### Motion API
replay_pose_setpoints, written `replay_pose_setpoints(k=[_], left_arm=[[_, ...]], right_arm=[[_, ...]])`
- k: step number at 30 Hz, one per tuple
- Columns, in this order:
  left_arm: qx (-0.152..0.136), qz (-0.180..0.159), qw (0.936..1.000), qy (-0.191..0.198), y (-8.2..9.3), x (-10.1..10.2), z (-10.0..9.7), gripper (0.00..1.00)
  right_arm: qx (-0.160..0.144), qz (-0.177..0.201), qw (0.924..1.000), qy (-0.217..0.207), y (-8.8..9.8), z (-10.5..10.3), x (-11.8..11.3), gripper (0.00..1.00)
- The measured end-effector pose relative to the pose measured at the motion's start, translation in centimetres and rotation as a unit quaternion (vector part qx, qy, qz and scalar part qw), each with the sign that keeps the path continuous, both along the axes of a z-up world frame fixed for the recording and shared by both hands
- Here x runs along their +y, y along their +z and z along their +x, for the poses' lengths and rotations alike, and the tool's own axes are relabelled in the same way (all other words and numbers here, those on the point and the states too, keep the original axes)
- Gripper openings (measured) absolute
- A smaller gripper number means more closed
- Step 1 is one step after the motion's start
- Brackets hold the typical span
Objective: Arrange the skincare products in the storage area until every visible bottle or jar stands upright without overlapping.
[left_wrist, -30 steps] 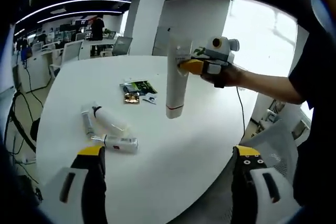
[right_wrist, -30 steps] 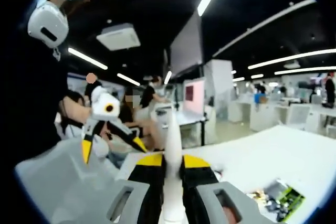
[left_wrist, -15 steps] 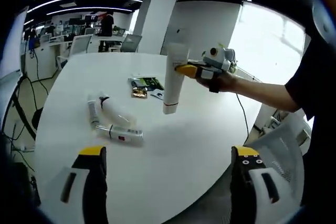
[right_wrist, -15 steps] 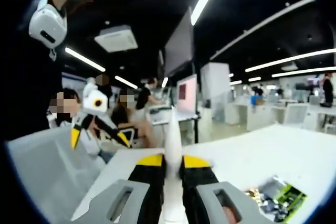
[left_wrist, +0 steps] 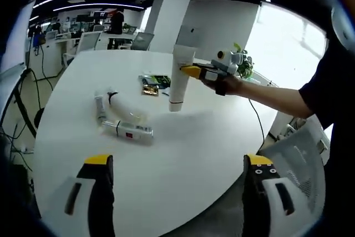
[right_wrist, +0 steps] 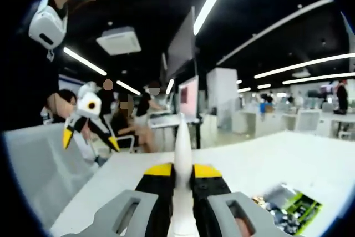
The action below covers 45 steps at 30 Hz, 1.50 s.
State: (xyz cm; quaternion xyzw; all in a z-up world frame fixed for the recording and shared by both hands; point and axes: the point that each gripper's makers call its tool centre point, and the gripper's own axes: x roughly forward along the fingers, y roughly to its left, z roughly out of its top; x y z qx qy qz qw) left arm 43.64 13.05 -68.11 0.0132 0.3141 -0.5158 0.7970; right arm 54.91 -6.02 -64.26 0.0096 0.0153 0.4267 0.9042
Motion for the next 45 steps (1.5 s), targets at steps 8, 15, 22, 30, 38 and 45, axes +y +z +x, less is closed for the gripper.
replay_pose_setpoints(k=[8,15,22,30,38,45], left_arm=[[0.0,0.001,0.9999,0.016,-0.5,0.3,0.9,0.92],[0.004,0.004,0.9999,0.013,-1.0,0.1,0.9,0.91],[0.004,0.006,0.9999,0.009,-1.0,-0.2,0.9,0.91],[0.006,0.008,0.9999,0.004,-1.2,-0.7,0.7,0.91],[0.004,0.011,0.9999,0.001,-1.1,-0.9,0.7,0.9],[0.005,0.012,0.9999,0.001,-1.0,-0.9,0.8,0.9]], right_arm=[[-0.012,-0.004,0.9999,-0.003,-1.2,0.5,-0.9,0.03],[-0.019,0.006,0.9998,-0.006,-1.4,1.1,-1.3,0.04],[-0.018,0.002,0.9998,0.004,-1.4,0.9,-1.4,0.04],[-0.005,-0.021,0.9996,0.015,-1.9,0.6,-2.5,0.06],[0.002,-0.042,0.9987,0.031,-2.0,0.2,-2.6,0.06],[0.005,-0.047,0.9984,0.033,-2.0,0.0,-2.4,0.07]])
